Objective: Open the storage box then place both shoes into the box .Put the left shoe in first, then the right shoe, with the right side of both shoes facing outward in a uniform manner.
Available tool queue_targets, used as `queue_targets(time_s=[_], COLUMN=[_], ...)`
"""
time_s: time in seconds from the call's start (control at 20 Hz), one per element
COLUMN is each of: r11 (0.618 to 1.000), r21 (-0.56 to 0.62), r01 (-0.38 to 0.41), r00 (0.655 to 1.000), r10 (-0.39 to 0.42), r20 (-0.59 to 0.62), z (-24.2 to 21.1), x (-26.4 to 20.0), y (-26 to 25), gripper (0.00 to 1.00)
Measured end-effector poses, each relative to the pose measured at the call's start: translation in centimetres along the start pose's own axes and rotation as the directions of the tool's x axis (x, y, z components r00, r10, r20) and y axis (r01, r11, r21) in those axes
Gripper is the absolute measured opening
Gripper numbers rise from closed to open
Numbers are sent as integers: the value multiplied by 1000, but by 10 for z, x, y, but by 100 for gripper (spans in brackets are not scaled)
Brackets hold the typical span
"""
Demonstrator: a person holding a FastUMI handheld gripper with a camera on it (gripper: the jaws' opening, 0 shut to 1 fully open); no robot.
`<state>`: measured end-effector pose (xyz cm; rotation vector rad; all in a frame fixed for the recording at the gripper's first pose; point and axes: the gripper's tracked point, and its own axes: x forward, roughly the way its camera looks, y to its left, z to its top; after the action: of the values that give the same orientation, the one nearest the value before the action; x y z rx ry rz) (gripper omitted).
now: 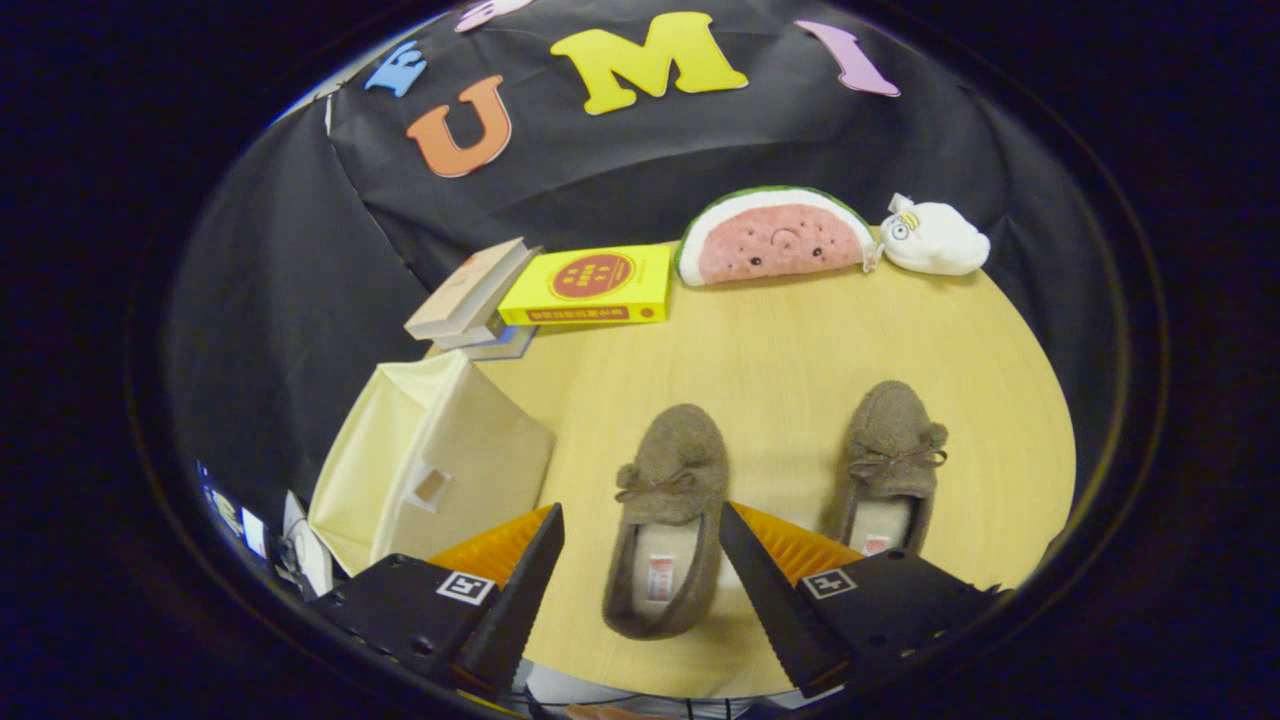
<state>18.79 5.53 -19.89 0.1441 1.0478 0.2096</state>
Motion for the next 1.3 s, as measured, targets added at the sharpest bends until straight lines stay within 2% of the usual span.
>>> queue_targets(time_s=[0.2,0.4,0.55,0.6,0.8,1.0,1.15,1.25,1.3], r11=[999,997,995,994,994,994,996,999,1000], r21=[-49,-60,-66,-68,-79,-81,-75,-34,-13], r01=[-8,54,74,82,82,70,56,7,-15], r00=[992,973,960,954,912,910,907,924,928], r10=[2,-66,-89,-98,-106,-97,-82,-20,9], r20=[-125,-220,-265,-282,-396,-403,-413,-382,-373], z=[-26,-34,-37,-38,-56,-50,-49,-46,-43], x=[16,31,42,45,57,54,51,49,47], y=[-6,-23,-29,-31,-38,-39,-38,-30,-27], gripper=[95,94,85,75,57,59,9,1,0])
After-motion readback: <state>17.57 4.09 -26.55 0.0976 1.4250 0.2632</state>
